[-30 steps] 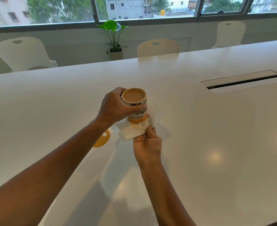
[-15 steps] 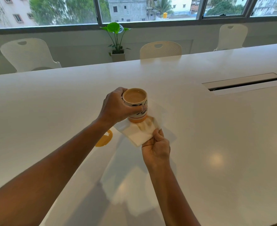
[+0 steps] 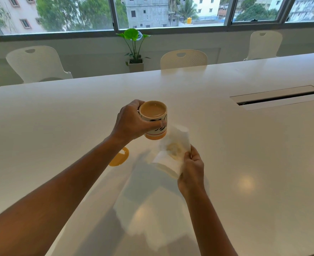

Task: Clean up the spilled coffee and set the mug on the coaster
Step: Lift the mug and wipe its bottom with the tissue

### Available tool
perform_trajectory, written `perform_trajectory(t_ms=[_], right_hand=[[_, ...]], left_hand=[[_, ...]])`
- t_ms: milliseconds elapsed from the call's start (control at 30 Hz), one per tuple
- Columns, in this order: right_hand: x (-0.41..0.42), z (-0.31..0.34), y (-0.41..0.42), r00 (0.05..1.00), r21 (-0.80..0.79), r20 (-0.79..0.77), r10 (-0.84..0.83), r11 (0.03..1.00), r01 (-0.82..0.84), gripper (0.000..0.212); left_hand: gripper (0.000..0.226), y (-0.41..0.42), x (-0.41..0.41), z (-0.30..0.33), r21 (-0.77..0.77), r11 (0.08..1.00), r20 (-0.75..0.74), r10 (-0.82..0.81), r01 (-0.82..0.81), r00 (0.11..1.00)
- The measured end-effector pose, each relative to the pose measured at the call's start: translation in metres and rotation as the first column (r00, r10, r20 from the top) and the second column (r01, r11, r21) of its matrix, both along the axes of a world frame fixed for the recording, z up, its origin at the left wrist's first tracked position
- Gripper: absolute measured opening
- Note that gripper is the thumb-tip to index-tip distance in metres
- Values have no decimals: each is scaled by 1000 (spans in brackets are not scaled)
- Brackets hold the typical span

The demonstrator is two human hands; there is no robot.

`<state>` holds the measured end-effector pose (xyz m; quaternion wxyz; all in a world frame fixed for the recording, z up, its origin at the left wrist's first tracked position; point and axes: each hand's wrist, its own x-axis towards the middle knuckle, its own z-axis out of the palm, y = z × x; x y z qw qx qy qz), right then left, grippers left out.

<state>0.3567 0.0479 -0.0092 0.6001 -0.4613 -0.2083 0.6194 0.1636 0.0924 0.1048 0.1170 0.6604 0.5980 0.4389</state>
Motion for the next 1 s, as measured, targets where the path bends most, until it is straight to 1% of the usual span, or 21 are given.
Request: perform_trajectory(t_ms=[100,167,267,400,467,500,533,600,633,700,767,800,833,867,933,1000], right_hand=[[3,-2,2,994,16,103,43,999,-45,48],[5,-2,3,985,21,160,70,997,-74,50],[9,-3,5,979,17,183,87,996,-91,49],[14,-4,7,969,5,207,134,990,-138,33],[16,-6,10,970,3,210,126,992,-130,29],[17,-8,12,970,2,218,112,993,-116,22],[17,-10,14,965,3,244,95,995,-98,14],[15,-13,19,933,9,358,38,999,-44,4],[13,-14,21,911,27,411,-5,1000,-7,6],[10,-15,23,867,83,489,-94,995,61,26],[8,-14,26,835,126,530,-149,987,96,49],[5,-13,28,844,129,512,-161,986,109,58],[2,-12,30,871,120,462,-168,985,126,62],[-2,-10,32,905,104,387,-174,984,144,60],[-11,-6,35,962,64,216,-168,985,158,45],[-20,-1,34,994,62,32,-103,993,101,30]], left_hand=[[84,0,1,0,5,1000,1,16,-16,1000],[84,1,1,-1,-1,1000,3,17,-17,1000],[82,2,1,0,1,1000,4,18,-18,1000],[81,2,1,0,4,1000,3,27,-27,1000],[81,2,2,0,3,1000,1,31,-31,1000],[81,2,1,1,1,1000,0,30,-30,1000],[82,2,1,1,0,1000,-3,29,-29,1000],[82,1,1,3,-5,1000,-9,29,-29,1000],[82,1,1,4,-7,1000,-9,29,-29,1000],[82,1,1,5,-10,1000,-10,28,-29,1000],[81,1,2,6,-13,999,-13,30,-30,999],[82,1,3,6,-14,999,-15,29,-30,999],[82,2,3,6,-16,999,-17,29,-29,999],[83,2,4,6,-17,999,-19,28,-28,999],[84,2,6,6,-16,999,-23,27,-27,999],[84,2,7,5,-17,999,-26,29,-29,999]])
